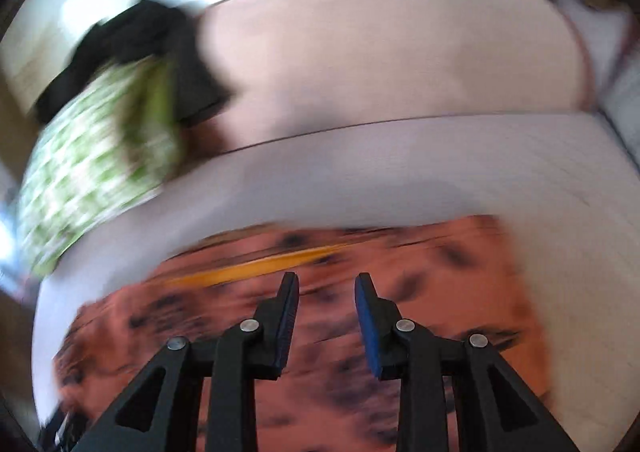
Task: Fold small clothes
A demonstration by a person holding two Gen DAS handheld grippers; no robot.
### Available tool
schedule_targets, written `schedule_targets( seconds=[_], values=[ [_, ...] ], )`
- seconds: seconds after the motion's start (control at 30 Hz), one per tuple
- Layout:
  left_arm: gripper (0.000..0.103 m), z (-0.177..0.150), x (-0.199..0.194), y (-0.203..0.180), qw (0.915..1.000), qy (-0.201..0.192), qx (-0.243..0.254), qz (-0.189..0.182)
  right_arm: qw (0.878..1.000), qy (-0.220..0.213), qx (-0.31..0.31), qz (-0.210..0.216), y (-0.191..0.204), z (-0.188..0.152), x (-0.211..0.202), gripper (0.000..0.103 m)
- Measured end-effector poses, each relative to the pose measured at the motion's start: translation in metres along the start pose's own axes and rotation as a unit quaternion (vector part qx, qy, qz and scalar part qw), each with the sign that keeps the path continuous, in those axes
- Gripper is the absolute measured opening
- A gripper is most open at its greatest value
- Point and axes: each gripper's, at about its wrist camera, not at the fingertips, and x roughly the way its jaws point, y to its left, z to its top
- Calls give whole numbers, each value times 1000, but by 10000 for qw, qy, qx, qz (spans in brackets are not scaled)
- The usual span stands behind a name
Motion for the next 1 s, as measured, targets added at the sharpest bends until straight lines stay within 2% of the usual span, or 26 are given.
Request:
schedule_targets(
  seconds=[0.07, 0.1, 0.13, 0.23, 0.33, 0.4, 0.47, 0.5, 0.53, 0.57, 0.6, 0.7, 0.77, 0.83, 0.93, 1.0],
  values=[
    [100, 1, -1, 1, 9998, -71, -157, 48, 9993, 316, 203, -57, -24, 0, 27, 31],
    [100, 4, 0, 1, 9999, -61, -114, 4, 9995, 220, 237, 32, -28, 0, 31, 30],
    [100, 6, -1, 1, 9999, -60, -103, -28, 9998, 39, 201, 52, -27, 0, 27, 30],
    [100, 11, -10, -2, 9993, -350, -102, 34, 9999, 121, -97, 76, -18, 2, 13, 32],
    [100, 12, -28, -9, 9975, -707, 8, -14, 9996, 20, -119, 267, -21, -3, -11, 32],
    [100, 9, -34, -16, 9966, -807, 152, -84, 9991, -95, -244, 329, -27, -16, -35, 32],
    [100, 5, -28, -25, 9976, -611, 332, -72, 9987, -184, -322, 336, -41, -38, -55, 32],
    [100, 4, -20, -29, 9983, -402, 421, -17, 9989, -118, -334, 294, -48, -51, -60, 32],
    [100, 0, -6, -34, 9985, -24, 528, 110, 9992, 4, -344, 210, -56, -69, -60, 32],
    [101, -2, 0, -34, 9985, 62, 519, 138, 9992, 162, -362, 94, -64, -81, -54, 33],
    [102, -4, -3, -35, 9989, -65, 446, 146, 9986, 355, -396, -1, -72, -96, -49, 33],
    [102, -5, -11, -35, 9993, -12, 367, 107, 9993, 119, -310, 195, -86, -120, -66, 34],
    [102, -16, -26, -30, 9990, -220, 318, 210, 9993, 158, -277, 180, -88, -128, -79, 34],
    [102, -25, -38, -29, 9983, -378, 327, 294, 9988, 282, -61, 399, -93, -133, -91, 34],
    [102, -42, -55, -26, 9987, -470, 197, 86, 9919, 264, 560, 1106, -108, -147, -107, 34],
    [102, -47, -58, -19, 9983, -556, 141, 53, 9872, 218, 838, 1337, -116, -153, -111, 35]
  ],
)
